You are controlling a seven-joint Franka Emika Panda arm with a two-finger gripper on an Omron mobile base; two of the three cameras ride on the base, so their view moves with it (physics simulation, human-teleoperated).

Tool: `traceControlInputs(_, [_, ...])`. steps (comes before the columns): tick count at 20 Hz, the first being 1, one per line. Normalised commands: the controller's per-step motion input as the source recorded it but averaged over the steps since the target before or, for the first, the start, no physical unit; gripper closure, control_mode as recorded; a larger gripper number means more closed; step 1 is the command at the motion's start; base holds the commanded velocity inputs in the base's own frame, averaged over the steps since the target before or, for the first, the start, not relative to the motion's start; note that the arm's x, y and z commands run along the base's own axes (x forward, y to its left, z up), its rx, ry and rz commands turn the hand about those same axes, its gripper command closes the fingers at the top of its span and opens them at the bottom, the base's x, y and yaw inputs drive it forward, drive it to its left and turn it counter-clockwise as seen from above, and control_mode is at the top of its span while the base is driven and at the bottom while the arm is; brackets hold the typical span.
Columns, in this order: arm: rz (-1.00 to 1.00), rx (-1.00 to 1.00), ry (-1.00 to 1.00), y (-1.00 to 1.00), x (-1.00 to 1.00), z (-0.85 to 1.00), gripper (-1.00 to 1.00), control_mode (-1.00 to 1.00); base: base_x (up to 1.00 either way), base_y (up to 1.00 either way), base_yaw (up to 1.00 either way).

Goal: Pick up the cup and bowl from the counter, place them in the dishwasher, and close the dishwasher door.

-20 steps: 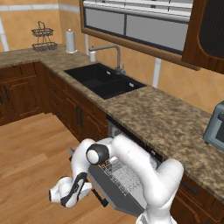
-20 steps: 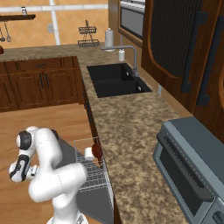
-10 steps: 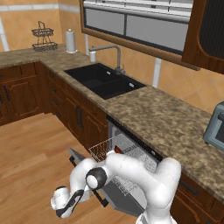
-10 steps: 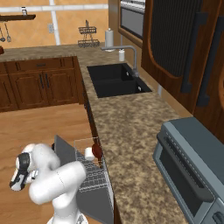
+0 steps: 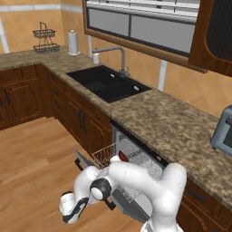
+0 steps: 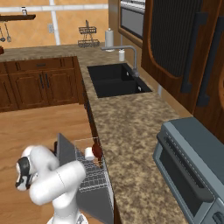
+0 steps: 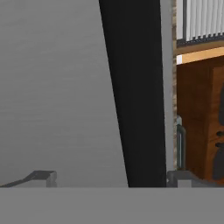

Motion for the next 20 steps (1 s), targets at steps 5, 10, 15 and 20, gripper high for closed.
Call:
traceControlInputs(5, [0.0,0.03,0.0,-1.0,0.0,0.49,-1.0,-1.0,0.0,0.0,0.0])
traceControlInputs(10, [0.0,0.04,0.0,-1.0,0.01,0.43,-1.0,-1.0,0.0,0.0,0.0])
traceControlInputs(15, [0.01,0.08,0.0,-1.0,0.11,0.18,-1.0,-1.0,0.0,0.0,0.0])
traceControlInputs(20, [0.07,0.15,0.0,-1.0,0.32,0.0,-1.0,-1.0,0.0,0.0,0.0])
